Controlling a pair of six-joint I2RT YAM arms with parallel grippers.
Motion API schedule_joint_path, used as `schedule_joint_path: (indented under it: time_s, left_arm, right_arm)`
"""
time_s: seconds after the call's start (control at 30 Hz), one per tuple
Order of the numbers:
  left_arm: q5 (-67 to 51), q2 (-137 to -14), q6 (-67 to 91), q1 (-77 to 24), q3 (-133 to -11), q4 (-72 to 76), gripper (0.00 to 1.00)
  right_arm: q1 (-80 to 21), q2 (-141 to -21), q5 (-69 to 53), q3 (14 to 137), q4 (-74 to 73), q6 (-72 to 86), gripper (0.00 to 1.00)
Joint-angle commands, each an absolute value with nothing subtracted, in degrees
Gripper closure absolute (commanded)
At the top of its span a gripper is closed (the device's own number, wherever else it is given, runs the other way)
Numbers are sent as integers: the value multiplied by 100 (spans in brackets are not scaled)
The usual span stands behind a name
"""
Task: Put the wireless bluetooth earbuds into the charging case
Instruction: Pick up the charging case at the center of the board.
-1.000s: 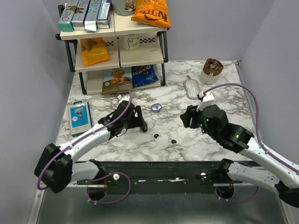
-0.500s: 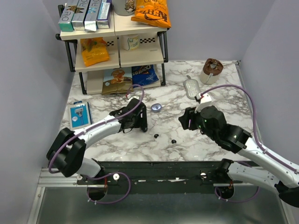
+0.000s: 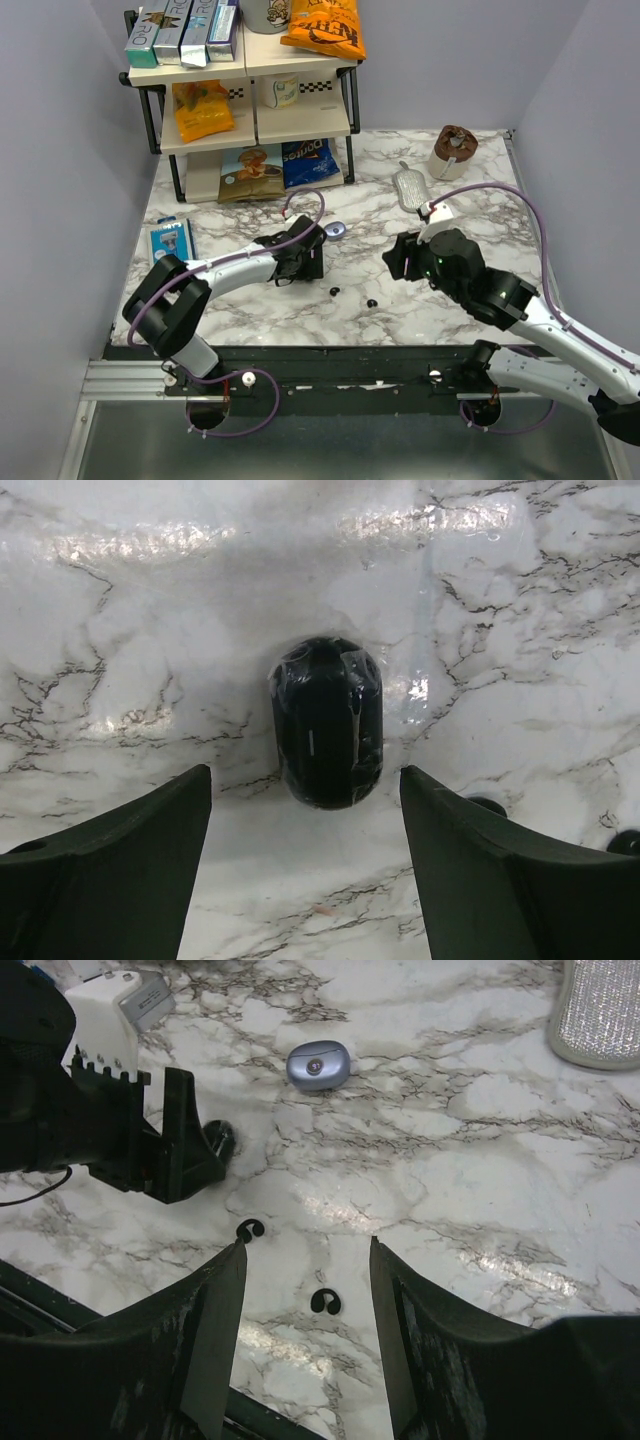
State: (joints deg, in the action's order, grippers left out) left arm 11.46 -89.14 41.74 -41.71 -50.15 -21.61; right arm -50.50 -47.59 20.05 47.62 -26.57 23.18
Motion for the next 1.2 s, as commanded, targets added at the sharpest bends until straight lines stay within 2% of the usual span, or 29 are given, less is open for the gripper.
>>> schedule_joint_path:
  time_s: [0.0, 0.17, 0.47, 0.57, 0.6, 0.7, 0.77, 1.03, 1.17]
  left_arm:
    - [1301, -8974, 4333, -4192, -5116, -2013, 18]
    - [1239, -9061, 4552, -4201, -5063, -1846, 21]
    - [1380, -9325, 5123, -4201, -5107, -1749, 33]
    - [1467, -9352, 5492, -4201, -5063, -1731, 43]
    - [1476, -9369, 5580, -4201, -5054, -1714, 51]
    - [1529, -9404, 5993, -4219, -5062, -1705, 65]
    - [1590, -9430, 6301, -4254, -5097, -1740, 66]
    - [2003, -9729, 7698, -4500, -5396, -2092, 51]
    - [2310, -9782, 8025, -4649, -5528, -2205, 32]
  right_arm:
    - [-5027, -4667, 1951, 4667, -2566, 2391, 39]
    - [-5027, -4614, 1969, 4623, -2566, 2399, 39]
    - [-5027, -4570, 1986, 4632, -2593, 2426, 39]
    - [-5027, -4544, 1986, 4641, -2593, 2417, 39]
    - [-5036, -4544, 1986, 4641, -2593, 2417, 39]
    - [-5036, -4544, 1986, 4641, -2593, 2417, 39]
    - [-5027, -4535, 1986, 4632, -2593, 2426, 39]
    - [-5027, -4526, 1978, 4641, -2593, 2461, 39]
    - [-5036, -4500, 1986, 4641, -2593, 2470, 39]
